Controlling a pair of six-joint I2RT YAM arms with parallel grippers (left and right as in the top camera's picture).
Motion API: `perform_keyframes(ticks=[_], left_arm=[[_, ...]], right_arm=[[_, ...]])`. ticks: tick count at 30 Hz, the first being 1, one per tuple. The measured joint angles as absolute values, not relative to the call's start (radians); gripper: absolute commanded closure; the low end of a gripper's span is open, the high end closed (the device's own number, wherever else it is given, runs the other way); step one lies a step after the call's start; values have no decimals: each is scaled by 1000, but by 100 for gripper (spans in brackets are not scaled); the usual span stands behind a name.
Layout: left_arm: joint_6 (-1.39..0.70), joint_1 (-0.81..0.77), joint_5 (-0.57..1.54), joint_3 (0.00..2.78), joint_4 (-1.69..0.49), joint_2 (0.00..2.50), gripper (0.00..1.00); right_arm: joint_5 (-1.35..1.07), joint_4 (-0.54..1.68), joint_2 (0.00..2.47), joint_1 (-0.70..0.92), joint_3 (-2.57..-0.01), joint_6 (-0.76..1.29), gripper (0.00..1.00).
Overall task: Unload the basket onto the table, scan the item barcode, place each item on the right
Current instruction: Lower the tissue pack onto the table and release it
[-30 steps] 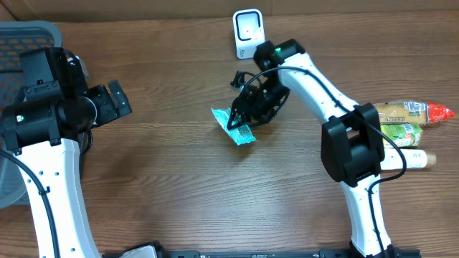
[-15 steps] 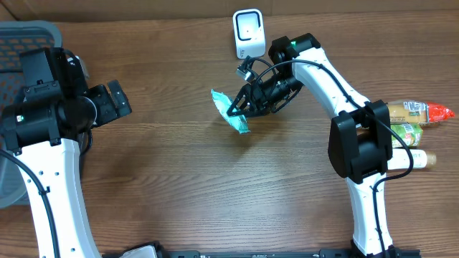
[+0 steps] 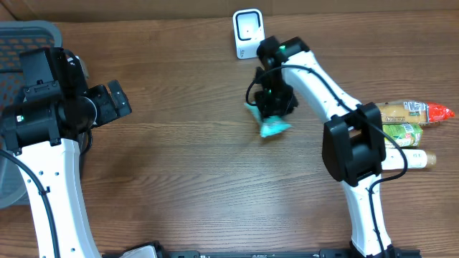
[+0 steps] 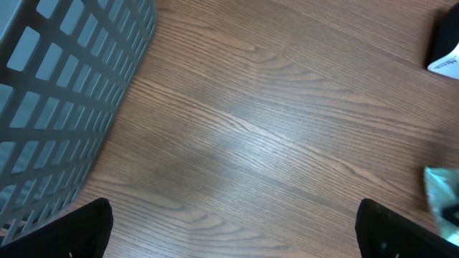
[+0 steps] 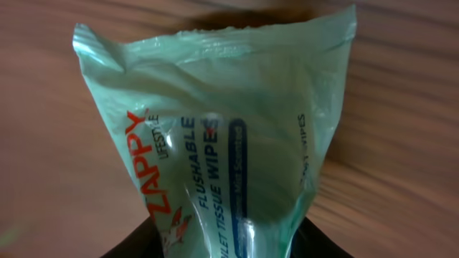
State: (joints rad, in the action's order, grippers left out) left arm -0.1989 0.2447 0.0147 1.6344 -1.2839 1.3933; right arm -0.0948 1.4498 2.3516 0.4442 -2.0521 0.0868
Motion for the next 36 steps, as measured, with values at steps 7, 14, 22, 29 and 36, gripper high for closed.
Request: perform_keyframes(ticks=[7,14,22,29,36], left_arm=[[-199,245,15,1634,-1284,1393,0],[-199,245,15,1634,-1284,1393,0],[-199,245,15,1634,-1283,1393,0],[-199,245,15,1634,-1284,1393,0],[-199,245,15,1634,-1283,1393,0]], right_arm=[[526,1519,2352,588,-2052,418,84],[784,1471,2352,689,-2004,573,76],[718,1454,2352,707,-1989,556,59],[485,1407,2352,730,-1989,377,14],[444,1454,2352,687,-2013,346,9]])
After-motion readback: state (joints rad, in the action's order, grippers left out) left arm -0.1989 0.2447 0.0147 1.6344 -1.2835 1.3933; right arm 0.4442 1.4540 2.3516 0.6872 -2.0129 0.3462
